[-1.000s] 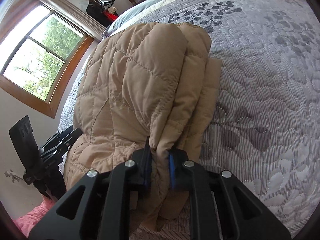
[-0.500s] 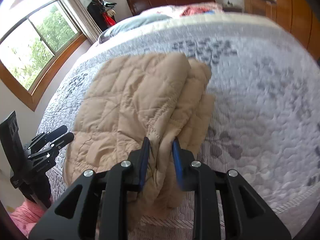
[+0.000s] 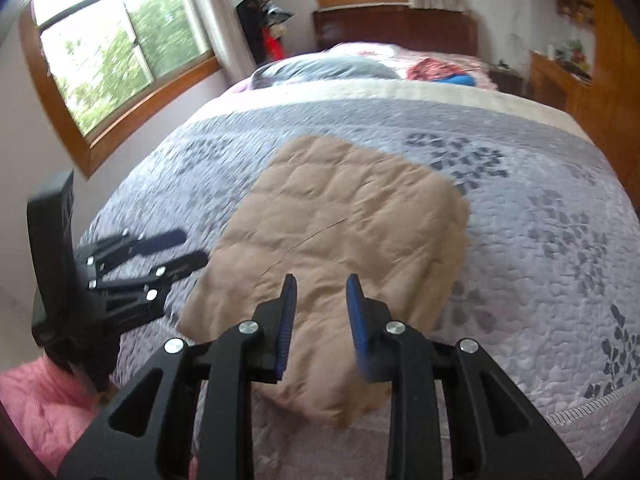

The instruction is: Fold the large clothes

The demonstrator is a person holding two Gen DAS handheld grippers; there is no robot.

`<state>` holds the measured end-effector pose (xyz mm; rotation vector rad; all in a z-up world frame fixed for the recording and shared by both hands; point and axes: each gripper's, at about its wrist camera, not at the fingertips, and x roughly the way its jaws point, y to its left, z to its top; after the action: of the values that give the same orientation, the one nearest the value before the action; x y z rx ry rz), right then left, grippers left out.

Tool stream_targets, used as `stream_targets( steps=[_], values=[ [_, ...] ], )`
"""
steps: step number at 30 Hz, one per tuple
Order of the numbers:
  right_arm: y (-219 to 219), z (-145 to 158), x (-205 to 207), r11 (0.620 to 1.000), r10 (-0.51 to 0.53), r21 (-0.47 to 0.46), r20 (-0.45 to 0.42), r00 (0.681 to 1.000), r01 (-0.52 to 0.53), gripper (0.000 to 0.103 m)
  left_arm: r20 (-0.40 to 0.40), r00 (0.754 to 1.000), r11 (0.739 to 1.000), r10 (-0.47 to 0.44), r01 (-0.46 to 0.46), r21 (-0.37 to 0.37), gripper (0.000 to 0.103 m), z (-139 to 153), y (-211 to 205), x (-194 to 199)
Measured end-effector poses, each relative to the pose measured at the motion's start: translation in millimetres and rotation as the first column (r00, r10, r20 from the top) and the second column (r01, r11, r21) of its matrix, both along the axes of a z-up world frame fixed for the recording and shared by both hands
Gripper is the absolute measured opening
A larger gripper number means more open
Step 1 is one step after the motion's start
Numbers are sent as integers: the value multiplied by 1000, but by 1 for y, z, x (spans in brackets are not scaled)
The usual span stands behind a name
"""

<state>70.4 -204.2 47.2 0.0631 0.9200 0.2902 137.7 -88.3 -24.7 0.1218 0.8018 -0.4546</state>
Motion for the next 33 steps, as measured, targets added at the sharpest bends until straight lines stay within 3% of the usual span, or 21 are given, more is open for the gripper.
stream_targets(
  steps=[7, 19, 24, 28, 33],
  values=[
    [10, -30, 2, 998, 10, -66, -86, 996, -16, 25, -23, 1000, 1000, 11, -11, 4, 48, -10, 13, -10],
    [-9, -64, -1, 1000, -16, -16, -164, 986, 13, 21, -102, 995, 1000, -24, 26, 18, 48, -43, 9, -5],
    [-18, -86, 5, 999, -31, 6, -214, 976, 33, 15, -131, 991, 999, -38, 40, 13, 49, -56, 4, 2],
    [-23, -96, 8, 999, -34, 33, -227, 973, 43, 13, -152, 988, 999, -43, 44, 6, 53, -67, 4, 9],
    [-15, -107, 8, 999, -40, -18, -196, 980, 37, 13, -161, 986, 999, -49, 48, -7, 58, -77, 4, 13]
  ],
)
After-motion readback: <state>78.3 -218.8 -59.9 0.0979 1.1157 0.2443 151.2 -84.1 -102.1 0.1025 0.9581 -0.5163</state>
